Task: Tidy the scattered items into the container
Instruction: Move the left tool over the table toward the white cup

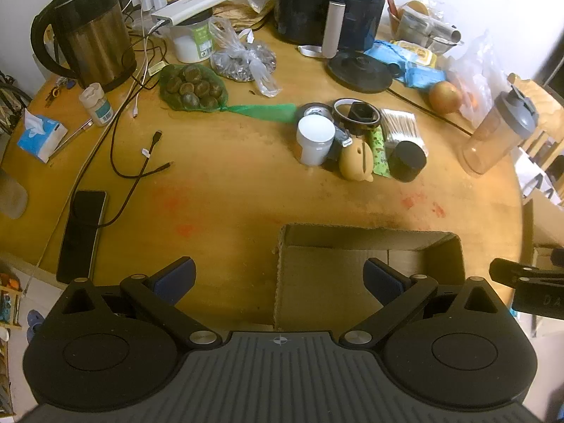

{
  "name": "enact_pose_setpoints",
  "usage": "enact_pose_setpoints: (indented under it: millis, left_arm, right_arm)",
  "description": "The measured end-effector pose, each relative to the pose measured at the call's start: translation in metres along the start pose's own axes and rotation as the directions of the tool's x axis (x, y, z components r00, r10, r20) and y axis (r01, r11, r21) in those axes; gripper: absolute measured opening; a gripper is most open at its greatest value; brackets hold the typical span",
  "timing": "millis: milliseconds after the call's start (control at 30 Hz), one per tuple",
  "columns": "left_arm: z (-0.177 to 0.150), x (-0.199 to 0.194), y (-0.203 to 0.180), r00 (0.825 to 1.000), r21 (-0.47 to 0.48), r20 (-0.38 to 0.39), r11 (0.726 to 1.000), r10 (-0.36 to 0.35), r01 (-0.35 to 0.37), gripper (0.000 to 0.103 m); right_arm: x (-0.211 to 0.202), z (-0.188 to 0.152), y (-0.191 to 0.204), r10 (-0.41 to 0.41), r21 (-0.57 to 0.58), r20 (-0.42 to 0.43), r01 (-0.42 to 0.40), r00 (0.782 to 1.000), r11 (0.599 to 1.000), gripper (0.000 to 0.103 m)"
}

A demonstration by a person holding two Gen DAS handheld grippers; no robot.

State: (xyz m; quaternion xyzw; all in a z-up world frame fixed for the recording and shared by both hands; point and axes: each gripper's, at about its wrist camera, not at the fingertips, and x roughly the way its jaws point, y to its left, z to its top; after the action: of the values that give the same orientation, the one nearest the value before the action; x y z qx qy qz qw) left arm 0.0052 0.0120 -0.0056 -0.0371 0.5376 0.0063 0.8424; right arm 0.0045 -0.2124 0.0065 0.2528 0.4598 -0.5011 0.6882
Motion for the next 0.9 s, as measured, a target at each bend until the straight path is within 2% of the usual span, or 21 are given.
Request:
enact_pose_setpoints:
  millis: [200,400,600,900]
  left_arm:
    - [0.005,0.002,0.007,1.0,-0.001,0.029,1.0,0.0,0.0,0.103]
    - [0.017,0.01,0.013,0.999,0.008,0.036,0.999,-0.035,0.035,0.103]
    - [0.029,0.019,0.017,0.999,0.01,0.051,1.0,-0.02,0.02,0.103]
    - [0.045,0.038,0.027,1.0,0.057,0.013,0.998,-0.01,0.009,0.103]
  right_arm:
    - [0.005,0.008,0.013,-0.012,0.001,-0.029,0.012,1.0,1.0,0.103]
    - [0.014,0.014,0.023,-0.016,0.001,-0.054,0.016,0.998,1.0,0.103]
    - [0.024,0.024,0.032,-0.029,0.016,-0.071,0.03,0.997,0.999,0.103]
    - [0.041,0.039,0.046,-0.037,0.037,-0.111,0.041,0.993,0.998,0.103]
